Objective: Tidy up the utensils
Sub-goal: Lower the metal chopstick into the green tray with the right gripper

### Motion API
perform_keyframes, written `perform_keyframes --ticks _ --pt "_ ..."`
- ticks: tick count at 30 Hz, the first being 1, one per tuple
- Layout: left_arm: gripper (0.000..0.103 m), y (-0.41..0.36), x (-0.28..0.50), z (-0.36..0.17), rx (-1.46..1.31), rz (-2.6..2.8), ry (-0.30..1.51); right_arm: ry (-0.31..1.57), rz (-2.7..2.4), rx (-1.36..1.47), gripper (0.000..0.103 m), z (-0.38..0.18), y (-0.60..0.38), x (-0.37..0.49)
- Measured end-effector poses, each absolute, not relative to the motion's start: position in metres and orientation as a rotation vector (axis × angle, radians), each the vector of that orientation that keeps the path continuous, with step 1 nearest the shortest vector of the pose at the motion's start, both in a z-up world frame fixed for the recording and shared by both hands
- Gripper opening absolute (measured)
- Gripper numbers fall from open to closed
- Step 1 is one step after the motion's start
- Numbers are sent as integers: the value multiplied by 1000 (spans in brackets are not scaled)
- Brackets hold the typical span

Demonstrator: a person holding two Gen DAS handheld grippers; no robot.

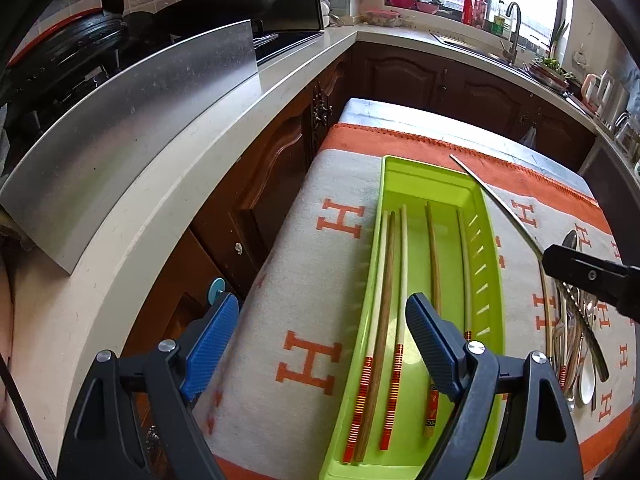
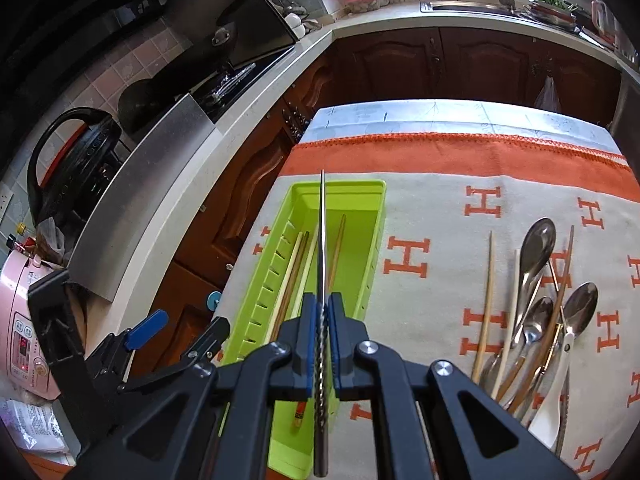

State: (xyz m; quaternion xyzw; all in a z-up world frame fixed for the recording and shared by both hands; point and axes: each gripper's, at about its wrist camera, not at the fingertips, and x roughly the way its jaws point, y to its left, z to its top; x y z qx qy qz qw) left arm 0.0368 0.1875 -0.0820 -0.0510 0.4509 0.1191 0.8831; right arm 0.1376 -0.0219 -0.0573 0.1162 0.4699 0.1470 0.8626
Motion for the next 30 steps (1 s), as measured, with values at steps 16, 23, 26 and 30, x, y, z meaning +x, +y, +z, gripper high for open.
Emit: perform_keyframes --ticks 16,23,26,30 --pt "86 202 36 -88 -115 286 954 1104 370 250 7 -76 -15 144" --pt "86 205 30 -85 -118 294 952 1050 335 157 7 -67 -32 128" --pt "86 206 27 -84 -121 294 954 1028 321 121 7 -65 -40 118" --pt "86 202 21 -84 -111 289 966 1011 307 104 7 -65 -51 105"
